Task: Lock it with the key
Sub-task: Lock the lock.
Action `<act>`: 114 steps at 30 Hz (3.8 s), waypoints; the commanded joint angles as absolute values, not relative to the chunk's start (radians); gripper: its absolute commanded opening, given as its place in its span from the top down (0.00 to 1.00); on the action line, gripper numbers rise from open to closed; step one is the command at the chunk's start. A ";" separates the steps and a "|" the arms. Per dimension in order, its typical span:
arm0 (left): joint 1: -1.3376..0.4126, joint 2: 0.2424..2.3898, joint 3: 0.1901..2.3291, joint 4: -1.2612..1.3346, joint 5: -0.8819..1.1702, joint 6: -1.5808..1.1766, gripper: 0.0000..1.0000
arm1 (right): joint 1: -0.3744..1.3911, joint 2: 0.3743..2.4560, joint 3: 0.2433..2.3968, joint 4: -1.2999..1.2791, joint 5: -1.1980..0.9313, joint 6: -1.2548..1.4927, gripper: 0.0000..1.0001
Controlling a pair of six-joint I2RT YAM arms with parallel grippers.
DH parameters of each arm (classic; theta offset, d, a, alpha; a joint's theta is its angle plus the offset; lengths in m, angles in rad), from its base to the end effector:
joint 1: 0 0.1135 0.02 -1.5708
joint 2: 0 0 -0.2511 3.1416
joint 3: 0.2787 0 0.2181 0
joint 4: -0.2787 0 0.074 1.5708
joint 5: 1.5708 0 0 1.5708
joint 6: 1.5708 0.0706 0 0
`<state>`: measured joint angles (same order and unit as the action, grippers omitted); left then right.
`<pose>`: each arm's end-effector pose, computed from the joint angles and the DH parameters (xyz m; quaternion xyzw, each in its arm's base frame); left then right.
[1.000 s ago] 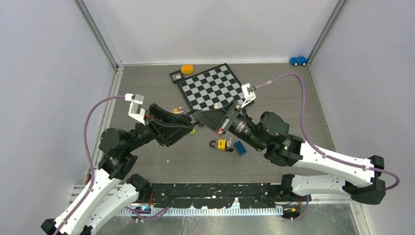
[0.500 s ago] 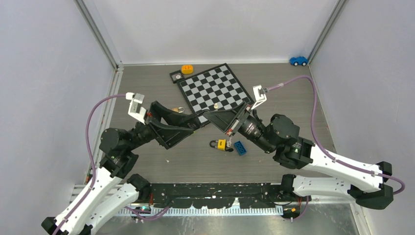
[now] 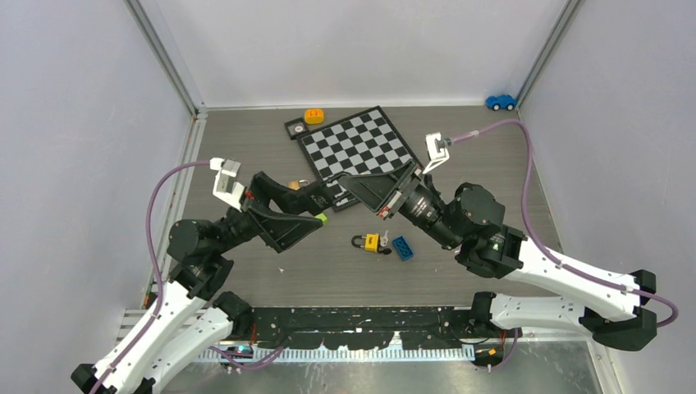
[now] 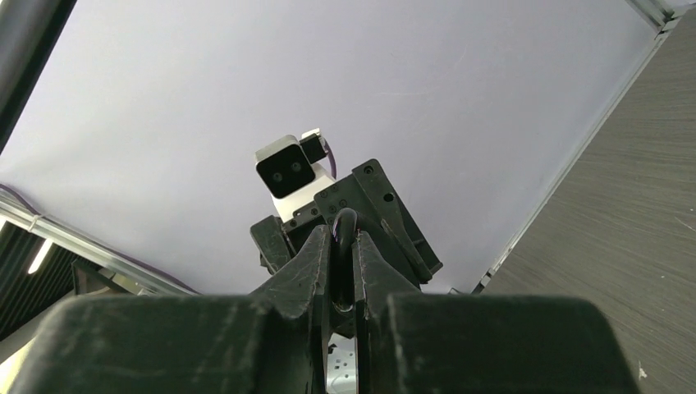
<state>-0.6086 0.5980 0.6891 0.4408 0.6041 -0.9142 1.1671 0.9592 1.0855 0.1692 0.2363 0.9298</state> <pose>0.0835 -0.1070 0.4007 0.1831 0.5077 -0.6787 0.4981 0.0988 0.1891 0.4466 0.0241 0.5982 0.6565 0.4589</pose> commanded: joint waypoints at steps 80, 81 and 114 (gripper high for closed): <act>-0.611 0.596 0.837 0.106 0.747 -0.698 1.00 | 1.134 0.972 1.338 -0.483 0.223 0.598 0.50; -0.611 0.597 0.835 0.104 0.745 -0.695 1.00 | 1.134 0.978 1.341 -0.481 0.215 0.608 0.50; -0.612 0.627 0.845 0.057 0.729 -0.675 1.00 | 1.156 1.093 1.290 -0.415 0.154 0.499 0.93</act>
